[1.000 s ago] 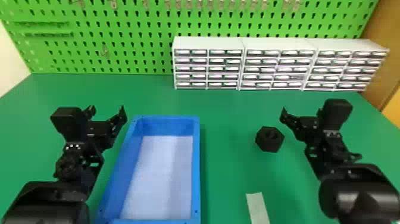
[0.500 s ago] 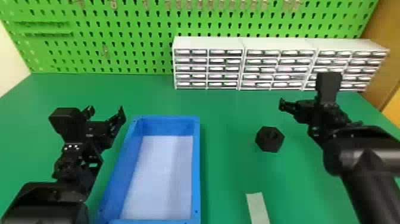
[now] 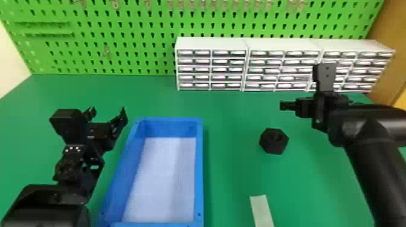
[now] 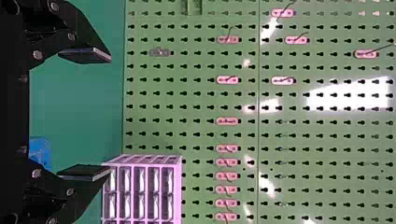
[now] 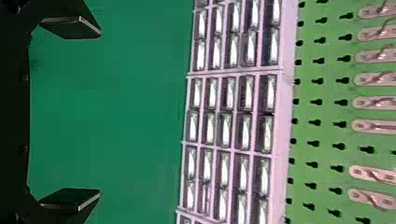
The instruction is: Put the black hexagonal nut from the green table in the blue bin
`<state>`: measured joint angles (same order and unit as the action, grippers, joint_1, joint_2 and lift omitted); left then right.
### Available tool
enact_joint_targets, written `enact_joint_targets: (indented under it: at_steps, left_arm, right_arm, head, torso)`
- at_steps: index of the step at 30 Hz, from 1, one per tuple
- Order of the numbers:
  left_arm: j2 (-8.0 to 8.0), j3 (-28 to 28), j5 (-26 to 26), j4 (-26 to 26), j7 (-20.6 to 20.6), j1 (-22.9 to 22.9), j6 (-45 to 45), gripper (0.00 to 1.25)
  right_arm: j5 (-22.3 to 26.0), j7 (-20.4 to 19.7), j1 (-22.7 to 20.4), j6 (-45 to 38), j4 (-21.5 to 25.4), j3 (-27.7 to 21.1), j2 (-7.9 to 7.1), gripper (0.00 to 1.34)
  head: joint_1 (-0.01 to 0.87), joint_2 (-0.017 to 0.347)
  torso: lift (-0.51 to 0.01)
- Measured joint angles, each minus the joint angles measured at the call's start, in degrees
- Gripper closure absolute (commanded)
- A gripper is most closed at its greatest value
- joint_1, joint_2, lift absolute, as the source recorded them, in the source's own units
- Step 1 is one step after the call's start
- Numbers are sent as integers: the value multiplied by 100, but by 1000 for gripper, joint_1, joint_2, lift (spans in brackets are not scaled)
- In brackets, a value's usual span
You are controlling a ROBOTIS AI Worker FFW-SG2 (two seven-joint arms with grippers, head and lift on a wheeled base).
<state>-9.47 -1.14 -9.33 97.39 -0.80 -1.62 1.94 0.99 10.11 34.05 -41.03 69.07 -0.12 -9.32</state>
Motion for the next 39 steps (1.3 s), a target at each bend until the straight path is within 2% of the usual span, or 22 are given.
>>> enact_joint_targets:
  at_steps: [5,14,24,39]
  left_arm:
    - [-2,0,9,0,0,1,1,410]
    - [-2,-14,26,0,1,-14,5,417]
    - [-2,-8,49,-1,1,-18,7,418]
    - [-2,7,84,-1,1,-15,8,418]
  right_arm:
    - [-144,178,303,-234,-433,42,3,99]
    - [-756,577,894,-665,-1297,230,-1,98]
    - [-1236,752,1405,-735,-2309,120,109,98]
    - [-1837,782,2015,-964,-3416,92,375,98]
  head:
    - [686,52]
    - [686,52]
    - [686,52]
    - [686,52]
  torso:
    - [-97]
    - [-97]
    - [-97]
    - [-97]
